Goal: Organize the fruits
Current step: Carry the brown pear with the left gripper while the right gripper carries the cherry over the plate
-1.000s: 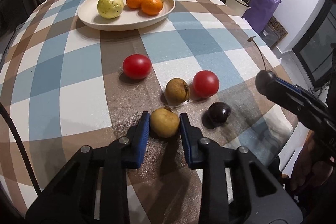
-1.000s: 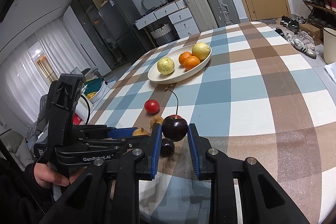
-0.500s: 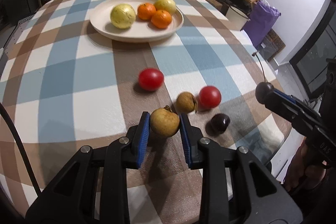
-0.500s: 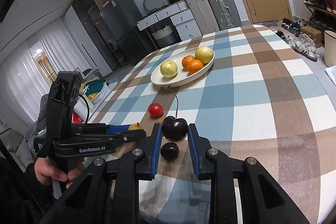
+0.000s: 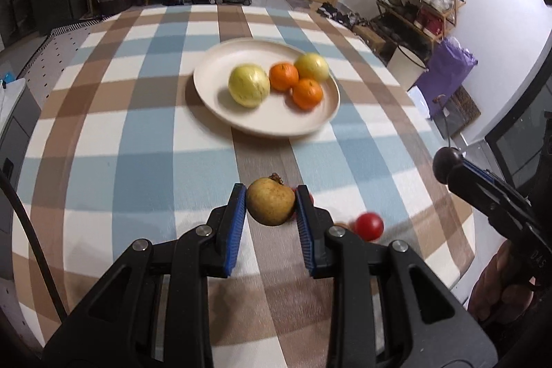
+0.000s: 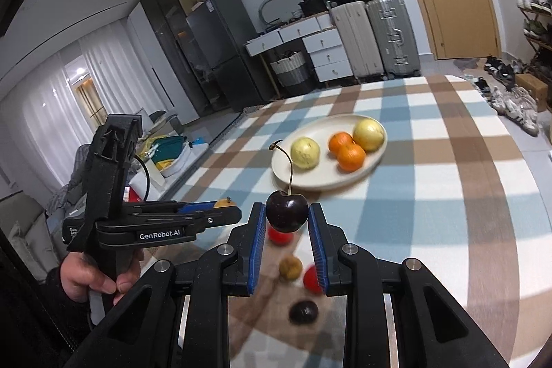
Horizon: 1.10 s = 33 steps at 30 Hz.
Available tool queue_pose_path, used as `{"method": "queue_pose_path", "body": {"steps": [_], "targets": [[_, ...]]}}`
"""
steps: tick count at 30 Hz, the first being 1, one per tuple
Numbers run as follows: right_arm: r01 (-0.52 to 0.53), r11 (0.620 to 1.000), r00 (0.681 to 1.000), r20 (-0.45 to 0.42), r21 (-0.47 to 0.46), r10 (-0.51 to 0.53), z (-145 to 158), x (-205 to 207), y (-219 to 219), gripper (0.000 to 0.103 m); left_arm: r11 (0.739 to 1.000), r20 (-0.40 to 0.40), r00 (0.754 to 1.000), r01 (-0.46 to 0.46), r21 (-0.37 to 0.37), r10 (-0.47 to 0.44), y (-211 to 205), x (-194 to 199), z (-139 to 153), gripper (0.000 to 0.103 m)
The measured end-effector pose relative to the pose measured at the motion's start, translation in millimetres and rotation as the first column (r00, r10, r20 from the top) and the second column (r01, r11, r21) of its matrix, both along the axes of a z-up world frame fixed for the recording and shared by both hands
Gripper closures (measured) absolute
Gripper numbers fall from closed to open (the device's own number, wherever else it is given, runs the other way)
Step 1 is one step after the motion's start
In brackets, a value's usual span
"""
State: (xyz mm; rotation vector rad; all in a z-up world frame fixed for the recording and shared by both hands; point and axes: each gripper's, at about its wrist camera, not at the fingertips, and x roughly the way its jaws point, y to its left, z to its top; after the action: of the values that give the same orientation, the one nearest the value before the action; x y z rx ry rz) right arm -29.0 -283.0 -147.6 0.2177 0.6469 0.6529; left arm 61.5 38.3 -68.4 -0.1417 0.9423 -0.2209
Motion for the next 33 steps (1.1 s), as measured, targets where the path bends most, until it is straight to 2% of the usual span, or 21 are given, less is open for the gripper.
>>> {"method": "queue_pose_path", "body": {"steps": [18, 33], "targets": [[-0.025, 1.000, 1.000, -0.016, 0.008, 0.025, 34, 90, 31, 0.078, 1.000, 0.050, 0.999, 0.006, -0.024, -0.005, 7, 79, 38, 0.077], [-0.023, 0.999, 0.997, -0.077, 0.023, 0.025, 37, 162, 41, 0.078, 0.999, 0.034, 0.999, 0.007, -0.047, -0.005, 12, 152, 49, 0.077]]}}
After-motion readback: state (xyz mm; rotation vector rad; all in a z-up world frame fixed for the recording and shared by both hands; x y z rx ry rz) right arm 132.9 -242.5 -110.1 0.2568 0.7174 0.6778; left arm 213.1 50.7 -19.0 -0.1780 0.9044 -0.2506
